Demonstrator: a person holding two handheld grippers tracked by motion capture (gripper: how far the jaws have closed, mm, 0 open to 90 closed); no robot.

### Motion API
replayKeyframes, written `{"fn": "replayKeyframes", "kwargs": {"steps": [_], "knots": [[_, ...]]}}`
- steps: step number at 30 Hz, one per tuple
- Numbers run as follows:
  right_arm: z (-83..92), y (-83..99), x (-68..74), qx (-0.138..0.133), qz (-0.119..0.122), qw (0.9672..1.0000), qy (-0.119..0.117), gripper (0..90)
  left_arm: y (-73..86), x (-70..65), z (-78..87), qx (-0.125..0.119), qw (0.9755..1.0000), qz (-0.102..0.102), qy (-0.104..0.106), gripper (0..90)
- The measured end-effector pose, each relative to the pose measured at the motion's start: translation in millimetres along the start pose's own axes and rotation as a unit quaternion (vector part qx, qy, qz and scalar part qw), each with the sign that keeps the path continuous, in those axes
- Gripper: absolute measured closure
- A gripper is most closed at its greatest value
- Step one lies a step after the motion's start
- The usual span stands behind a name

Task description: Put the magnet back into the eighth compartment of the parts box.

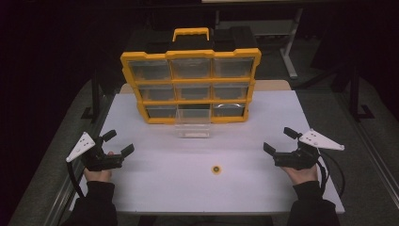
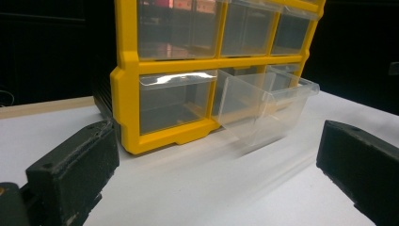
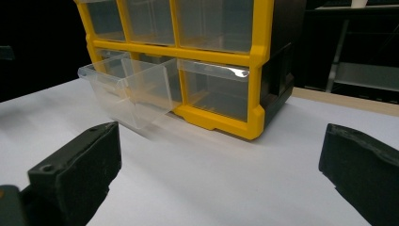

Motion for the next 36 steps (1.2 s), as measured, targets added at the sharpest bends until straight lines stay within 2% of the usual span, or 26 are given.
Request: {"fn": "replayKeyframes", "kwargs": {"steps": [13,20,36], "knots": [[-0.8,-1.2,0.3,0.006,0.003,1.0000,0.003,0.0,0.3,-1.1,-0.8,0.002,1.0000,0.001,0.003,0.0],[-3.2,-2.3,2.3,0.014,0.005,0.9999,0.000,0.0,-0.7,0.3,0.6,-0.002,1.0000,0.004,-0.005,0.0],[-10.1,-8.7,13.0,0.026,0.018,0.9992,-0.023,0.0,0.1,0.1,-0.5,0.002,1.0000,0.005,-0.002,0.0]]}}
Point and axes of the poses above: each handheld gripper's, and its own axes: z roughly backward along the jaws, y roughly out of its underside, x roughly to its left, the point moved 6 cm from there along -z, roughly forward along the jaws, and after that the axes turned 8 degrees about z, right-handed, at the moved point
